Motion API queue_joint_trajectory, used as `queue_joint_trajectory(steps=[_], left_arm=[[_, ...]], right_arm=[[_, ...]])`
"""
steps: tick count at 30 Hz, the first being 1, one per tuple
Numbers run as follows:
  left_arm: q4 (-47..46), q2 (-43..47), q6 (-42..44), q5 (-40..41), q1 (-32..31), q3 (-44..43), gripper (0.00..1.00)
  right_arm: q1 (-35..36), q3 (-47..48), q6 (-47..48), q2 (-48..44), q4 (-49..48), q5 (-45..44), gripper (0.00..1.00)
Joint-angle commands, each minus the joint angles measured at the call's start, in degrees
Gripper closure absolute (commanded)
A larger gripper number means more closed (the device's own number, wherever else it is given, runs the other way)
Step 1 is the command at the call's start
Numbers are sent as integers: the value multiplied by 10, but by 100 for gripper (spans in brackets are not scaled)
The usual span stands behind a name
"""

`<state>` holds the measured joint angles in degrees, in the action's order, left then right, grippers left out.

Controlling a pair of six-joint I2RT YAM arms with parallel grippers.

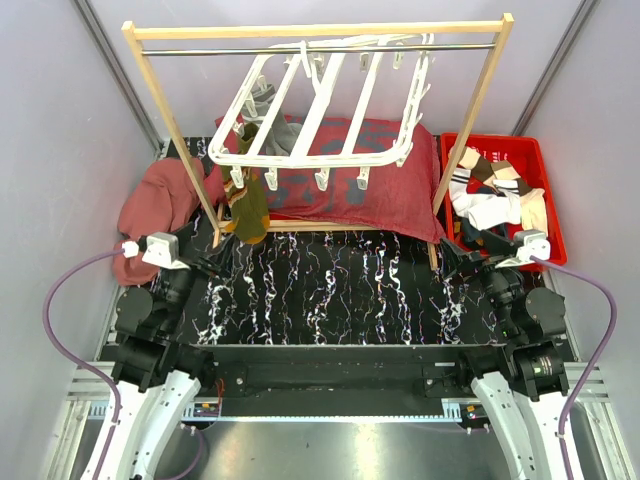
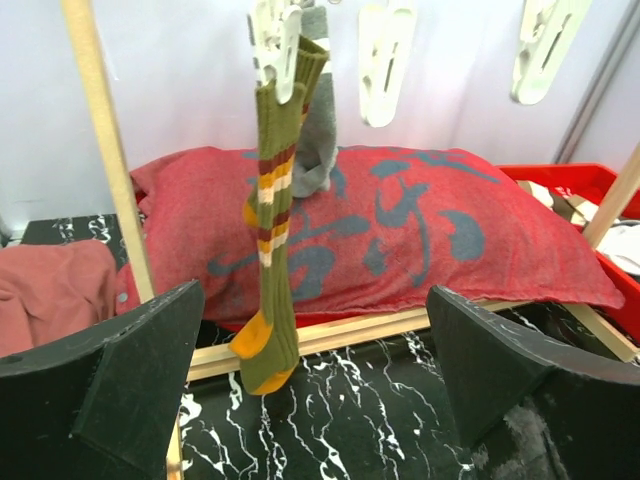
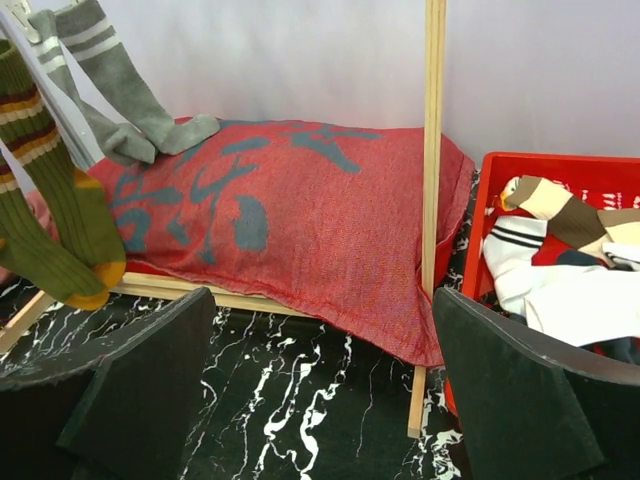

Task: Clip the socks to the hanger
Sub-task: Open the clamp at the hanger.

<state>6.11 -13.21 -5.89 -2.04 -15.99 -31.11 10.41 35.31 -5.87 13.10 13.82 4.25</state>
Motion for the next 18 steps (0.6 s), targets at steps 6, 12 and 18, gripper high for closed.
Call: queue_joint_trajectory(steps=[6,12,18], left_arm=[[13,-76,-26,-33,3,-99,1],[5,-117,-47,-24,3,-137,1],[-7,-177,-62,-54,3,-182,1]], right_arm=[[-2,24,-92,26,-2,76,0],[-3,26,-95,78,-2,163,0],[-2,37,-124,132,-8,215,0]])
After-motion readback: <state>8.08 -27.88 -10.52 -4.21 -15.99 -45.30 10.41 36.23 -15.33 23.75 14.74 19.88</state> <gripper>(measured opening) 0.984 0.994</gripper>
